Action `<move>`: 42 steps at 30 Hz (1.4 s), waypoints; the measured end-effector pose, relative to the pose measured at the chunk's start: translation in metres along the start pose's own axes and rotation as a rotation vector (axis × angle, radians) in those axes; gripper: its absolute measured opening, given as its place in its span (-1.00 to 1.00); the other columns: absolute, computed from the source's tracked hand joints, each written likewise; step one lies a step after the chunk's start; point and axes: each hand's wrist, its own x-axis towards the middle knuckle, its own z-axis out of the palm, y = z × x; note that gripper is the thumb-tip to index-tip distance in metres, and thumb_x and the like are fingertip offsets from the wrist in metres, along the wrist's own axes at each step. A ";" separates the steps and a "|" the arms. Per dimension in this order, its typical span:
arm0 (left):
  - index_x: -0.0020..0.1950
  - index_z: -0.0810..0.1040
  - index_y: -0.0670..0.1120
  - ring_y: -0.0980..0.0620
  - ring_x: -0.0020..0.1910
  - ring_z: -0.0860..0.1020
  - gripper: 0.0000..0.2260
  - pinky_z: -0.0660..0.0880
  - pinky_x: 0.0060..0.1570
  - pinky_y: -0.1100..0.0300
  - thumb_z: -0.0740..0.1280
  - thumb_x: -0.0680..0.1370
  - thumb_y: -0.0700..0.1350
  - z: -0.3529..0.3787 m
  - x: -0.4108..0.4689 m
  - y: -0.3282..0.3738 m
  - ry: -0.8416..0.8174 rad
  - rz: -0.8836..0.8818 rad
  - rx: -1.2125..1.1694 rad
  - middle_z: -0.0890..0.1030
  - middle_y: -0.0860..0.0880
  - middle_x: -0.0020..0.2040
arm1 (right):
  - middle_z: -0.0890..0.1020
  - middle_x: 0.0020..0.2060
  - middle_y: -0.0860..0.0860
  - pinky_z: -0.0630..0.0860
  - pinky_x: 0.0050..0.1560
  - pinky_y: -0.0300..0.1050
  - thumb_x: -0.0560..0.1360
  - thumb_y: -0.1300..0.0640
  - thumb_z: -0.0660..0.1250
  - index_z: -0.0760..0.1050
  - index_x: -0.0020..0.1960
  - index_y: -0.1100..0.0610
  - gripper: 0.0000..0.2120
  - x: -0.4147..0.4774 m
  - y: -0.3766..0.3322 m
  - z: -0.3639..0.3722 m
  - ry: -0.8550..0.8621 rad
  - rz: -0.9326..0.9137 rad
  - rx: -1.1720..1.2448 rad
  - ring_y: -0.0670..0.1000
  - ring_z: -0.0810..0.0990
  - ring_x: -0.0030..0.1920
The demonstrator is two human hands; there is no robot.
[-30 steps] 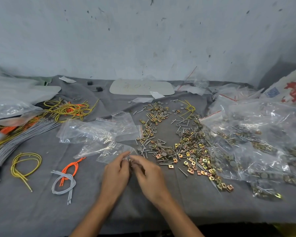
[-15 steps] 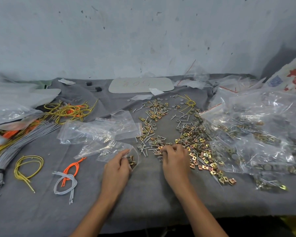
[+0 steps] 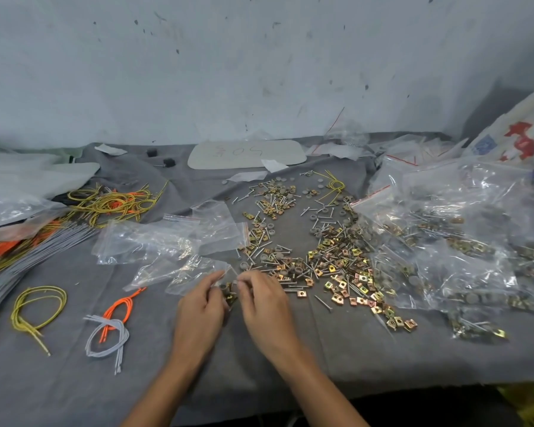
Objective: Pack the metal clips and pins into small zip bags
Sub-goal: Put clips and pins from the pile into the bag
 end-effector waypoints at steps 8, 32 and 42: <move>0.22 0.61 0.18 0.06 -0.35 0.57 -0.63 0.56 -0.16 0.00 0.16 0.50 -0.01 0.000 0.000 0.002 0.016 -0.031 -0.016 0.63 0.04 -0.36 | 0.63 -0.07 -0.08 0.45 -0.08 -0.04 0.64 0.06 0.22 0.50 0.05 0.01 -0.91 -0.004 -0.004 0.000 -0.068 -0.076 -0.105 -0.01 0.47 -0.07; 0.28 0.61 0.11 0.05 -0.34 0.59 -0.60 0.61 -0.12 -0.06 0.15 0.51 0.00 0.000 0.000 0.005 0.055 -0.049 -0.019 0.64 0.06 -0.35 | 0.53 -0.02 -0.03 0.38 0.03 -0.10 0.57 0.13 0.36 0.51 0.02 0.04 -0.94 0.038 0.020 0.001 0.110 0.056 -0.146 0.02 0.40 0.01; 0.32 0.58 0.05 0.03 -0.37 0.55 -0.59 0.56 -0.18 -0.08 0.16 0.52 0.02 0.000 -0.001 0.007 0.023 -0.073 -0.018 0.62 0.03 -0.36 | 0.49 -0.23 -0.22 0.37 -0.14 -0.28 0.48 0.15 0.43 0.50 -0.07 0.01 -0.88 0.008 -0.001 -0.002 0.002 -0.026 0.082 -0.13 0.47 -0.14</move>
